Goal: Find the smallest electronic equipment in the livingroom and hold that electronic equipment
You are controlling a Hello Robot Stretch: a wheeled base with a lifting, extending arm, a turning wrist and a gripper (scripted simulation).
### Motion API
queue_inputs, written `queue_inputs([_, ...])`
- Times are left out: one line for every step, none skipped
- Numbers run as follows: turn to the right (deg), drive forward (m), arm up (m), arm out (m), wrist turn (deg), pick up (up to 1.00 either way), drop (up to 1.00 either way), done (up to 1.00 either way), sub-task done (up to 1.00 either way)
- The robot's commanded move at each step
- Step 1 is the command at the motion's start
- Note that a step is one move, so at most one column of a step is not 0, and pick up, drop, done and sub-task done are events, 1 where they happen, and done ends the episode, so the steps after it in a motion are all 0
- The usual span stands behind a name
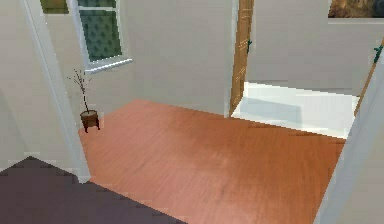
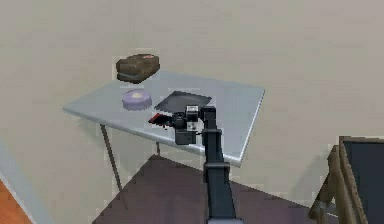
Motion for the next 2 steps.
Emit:
queue_inputs([0.0,0.0,0.1,0.0,0.0,0.0,0.0,0.0,0.0])
queue_inputs([0.0,0.0,0.0,0.0,0.0,0.0,0.0,1.0,0.0])
